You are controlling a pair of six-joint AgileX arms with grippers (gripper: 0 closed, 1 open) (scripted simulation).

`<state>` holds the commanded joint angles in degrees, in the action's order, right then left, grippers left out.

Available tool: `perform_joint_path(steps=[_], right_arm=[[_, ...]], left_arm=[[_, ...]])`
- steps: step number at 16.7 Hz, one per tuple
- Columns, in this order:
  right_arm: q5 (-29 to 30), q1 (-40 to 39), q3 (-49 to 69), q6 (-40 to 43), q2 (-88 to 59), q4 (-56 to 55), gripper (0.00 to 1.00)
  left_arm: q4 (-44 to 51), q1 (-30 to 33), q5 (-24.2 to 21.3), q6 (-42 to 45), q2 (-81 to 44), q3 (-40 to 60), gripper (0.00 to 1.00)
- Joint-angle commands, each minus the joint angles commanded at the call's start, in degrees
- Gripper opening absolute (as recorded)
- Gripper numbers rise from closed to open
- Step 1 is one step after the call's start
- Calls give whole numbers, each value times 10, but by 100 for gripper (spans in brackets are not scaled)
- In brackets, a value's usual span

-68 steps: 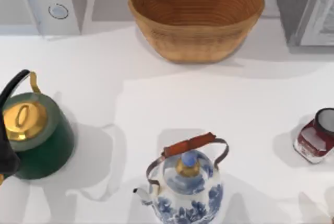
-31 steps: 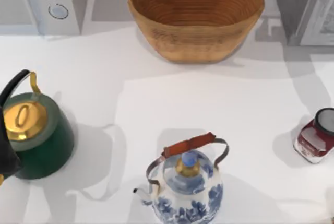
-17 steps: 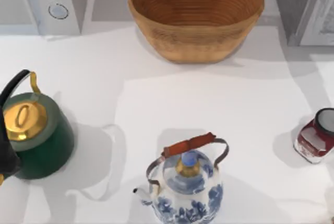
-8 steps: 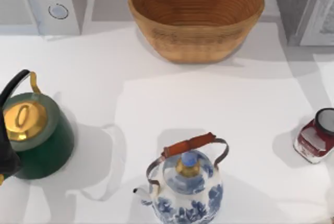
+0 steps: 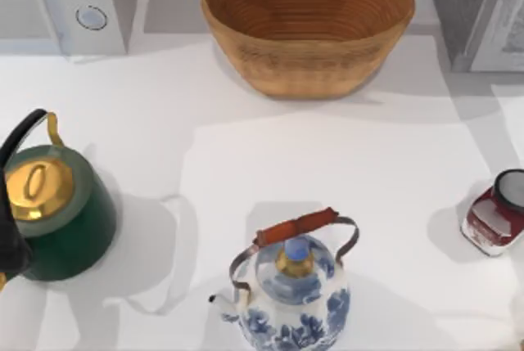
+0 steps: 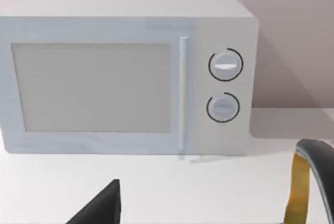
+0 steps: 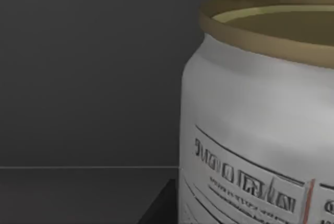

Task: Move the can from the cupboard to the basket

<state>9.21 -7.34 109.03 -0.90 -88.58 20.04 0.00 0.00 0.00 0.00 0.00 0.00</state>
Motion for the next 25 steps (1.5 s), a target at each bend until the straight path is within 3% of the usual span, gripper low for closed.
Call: perform_joint_path(steps=[2, 3, 13, 22, 25], right_arm=[[0, 0, 0, 0, 0, 0, 2], [0, 0, 0, 0, 0, 0, 0], [6, -5, 1, -1, 9, 9, 0], [99, -103, 55, 0, 173, 238, 0], [116, -120, 65, 1, 199, 266, 0]], left_arm=[[0, 0, 0, 0, 0, 0, 100], [0, 0, 0, 0, 0, 0, 100], [0, 0, 0, 0, 0, 0, 100], [0, 0, 0, 0, 0, 0, 100], [0, 0, 0, 0, 0, 0, 100]])
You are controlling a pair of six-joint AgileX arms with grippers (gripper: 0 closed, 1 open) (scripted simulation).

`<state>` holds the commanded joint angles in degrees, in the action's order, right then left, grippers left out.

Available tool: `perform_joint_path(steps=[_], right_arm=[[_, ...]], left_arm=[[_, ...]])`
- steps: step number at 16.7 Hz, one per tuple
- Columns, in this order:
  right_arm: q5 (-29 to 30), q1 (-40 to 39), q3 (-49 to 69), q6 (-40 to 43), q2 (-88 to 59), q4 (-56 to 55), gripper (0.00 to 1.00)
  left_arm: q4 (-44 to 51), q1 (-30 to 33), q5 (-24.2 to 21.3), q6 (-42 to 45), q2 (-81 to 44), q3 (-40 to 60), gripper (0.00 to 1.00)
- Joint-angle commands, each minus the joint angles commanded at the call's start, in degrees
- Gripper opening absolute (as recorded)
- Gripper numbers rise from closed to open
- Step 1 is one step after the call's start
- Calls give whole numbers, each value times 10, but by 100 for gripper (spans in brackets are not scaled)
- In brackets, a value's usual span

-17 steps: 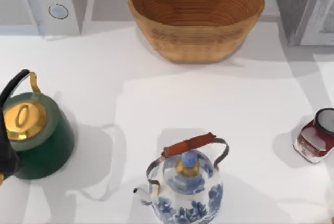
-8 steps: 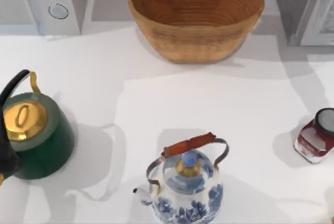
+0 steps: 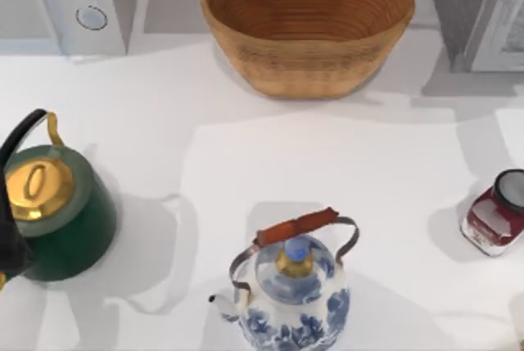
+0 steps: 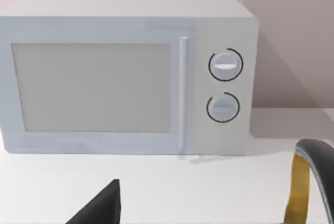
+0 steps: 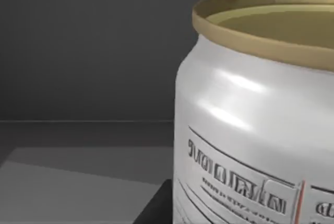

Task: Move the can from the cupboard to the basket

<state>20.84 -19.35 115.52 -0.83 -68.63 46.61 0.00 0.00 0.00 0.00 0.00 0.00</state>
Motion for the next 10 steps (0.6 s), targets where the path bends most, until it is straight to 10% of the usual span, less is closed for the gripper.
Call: perform_joint_path(steps=[10], right_arm=[[-27, 27, -117, 1, 79, -60, 0]], left_arm=[[0, 0, 0, 0, 0, 0, 100]])
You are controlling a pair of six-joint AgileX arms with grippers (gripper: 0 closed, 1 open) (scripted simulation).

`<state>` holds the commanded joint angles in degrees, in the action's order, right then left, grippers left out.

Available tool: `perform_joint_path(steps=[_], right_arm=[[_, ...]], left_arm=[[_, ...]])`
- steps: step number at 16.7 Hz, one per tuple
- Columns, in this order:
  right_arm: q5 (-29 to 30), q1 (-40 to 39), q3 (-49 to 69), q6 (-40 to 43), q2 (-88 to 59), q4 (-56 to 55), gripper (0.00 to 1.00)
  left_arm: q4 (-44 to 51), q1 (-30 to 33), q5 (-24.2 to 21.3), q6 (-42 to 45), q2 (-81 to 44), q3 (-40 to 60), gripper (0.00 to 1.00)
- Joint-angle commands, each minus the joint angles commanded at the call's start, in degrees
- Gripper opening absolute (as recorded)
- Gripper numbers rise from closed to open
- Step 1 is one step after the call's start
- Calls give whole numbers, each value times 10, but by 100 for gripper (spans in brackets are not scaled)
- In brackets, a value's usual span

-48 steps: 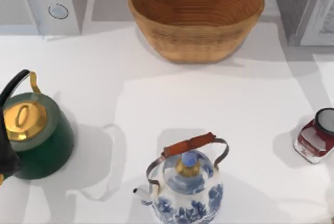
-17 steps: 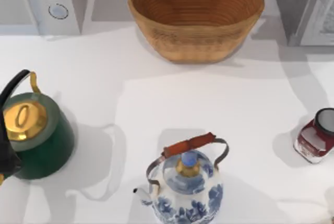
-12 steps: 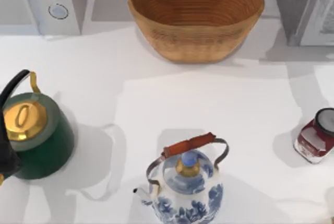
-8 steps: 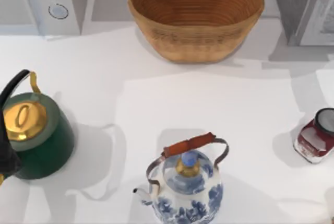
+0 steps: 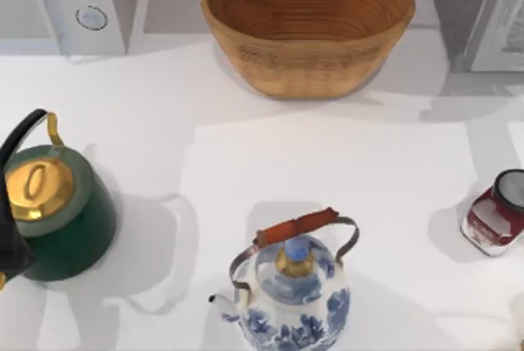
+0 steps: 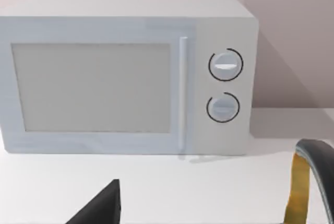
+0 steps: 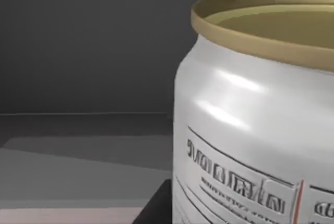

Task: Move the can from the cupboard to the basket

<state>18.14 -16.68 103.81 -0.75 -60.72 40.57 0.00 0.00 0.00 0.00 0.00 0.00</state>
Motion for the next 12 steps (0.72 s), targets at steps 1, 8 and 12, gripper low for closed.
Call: perform_joint_path(steps=[1, 8, 12], right_arm=[[-8, 7, -37, 0, 23, -15, 0], [-63, 57, -339, 2, 206, -138, 0], [-89, 81, -573, 3, 299, -197, 0]], left_arm=[[0, 0, 0, 0, 0, 0, 100], [0, 0, 0, 0, 0, 0, 100], [0, 0, 0, 0, 0, 0, 100]])
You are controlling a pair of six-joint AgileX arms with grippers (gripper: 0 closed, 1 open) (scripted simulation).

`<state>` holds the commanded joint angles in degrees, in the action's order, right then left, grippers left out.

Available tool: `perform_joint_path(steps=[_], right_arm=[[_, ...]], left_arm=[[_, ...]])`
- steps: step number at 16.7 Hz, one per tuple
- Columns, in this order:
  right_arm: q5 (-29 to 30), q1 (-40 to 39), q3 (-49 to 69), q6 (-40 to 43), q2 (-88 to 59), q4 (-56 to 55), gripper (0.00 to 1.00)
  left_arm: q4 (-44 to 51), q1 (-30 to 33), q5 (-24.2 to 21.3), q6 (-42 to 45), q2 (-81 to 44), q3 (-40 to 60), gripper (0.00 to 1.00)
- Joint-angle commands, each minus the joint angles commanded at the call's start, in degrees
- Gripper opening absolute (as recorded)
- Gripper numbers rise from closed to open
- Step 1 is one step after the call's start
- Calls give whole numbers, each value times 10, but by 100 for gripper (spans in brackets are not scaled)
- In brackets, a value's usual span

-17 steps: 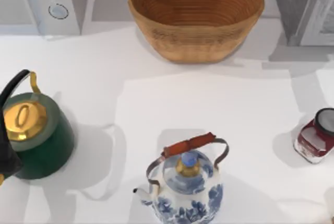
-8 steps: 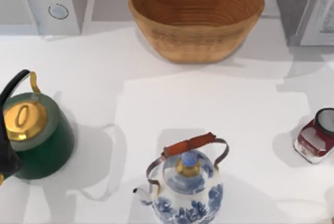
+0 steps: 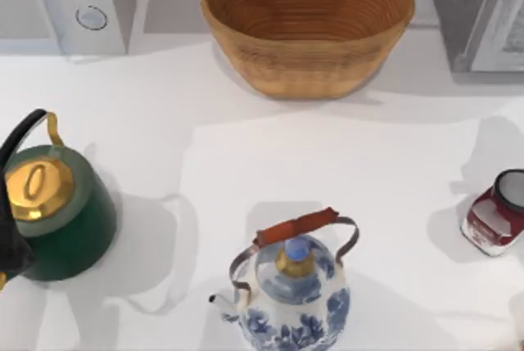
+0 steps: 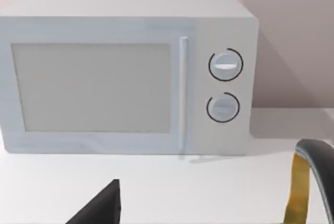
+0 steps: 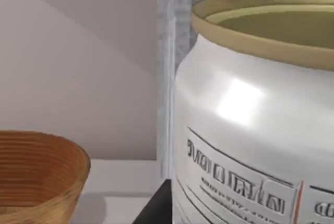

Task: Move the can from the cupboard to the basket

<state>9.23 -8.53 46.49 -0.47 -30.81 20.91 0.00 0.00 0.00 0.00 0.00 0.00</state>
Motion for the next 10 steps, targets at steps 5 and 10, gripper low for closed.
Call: perform_joint_path(steps=[5, 10], right_arm=[[-39, 37, -283, 2, 169, -100, 0], [-82, 77, -438, 4, 286, -190, 0]], left_arm=[[0, 0, 0, 0, 0, 0, 100], [0, 0, 0, 0, 0, 0, 100]])
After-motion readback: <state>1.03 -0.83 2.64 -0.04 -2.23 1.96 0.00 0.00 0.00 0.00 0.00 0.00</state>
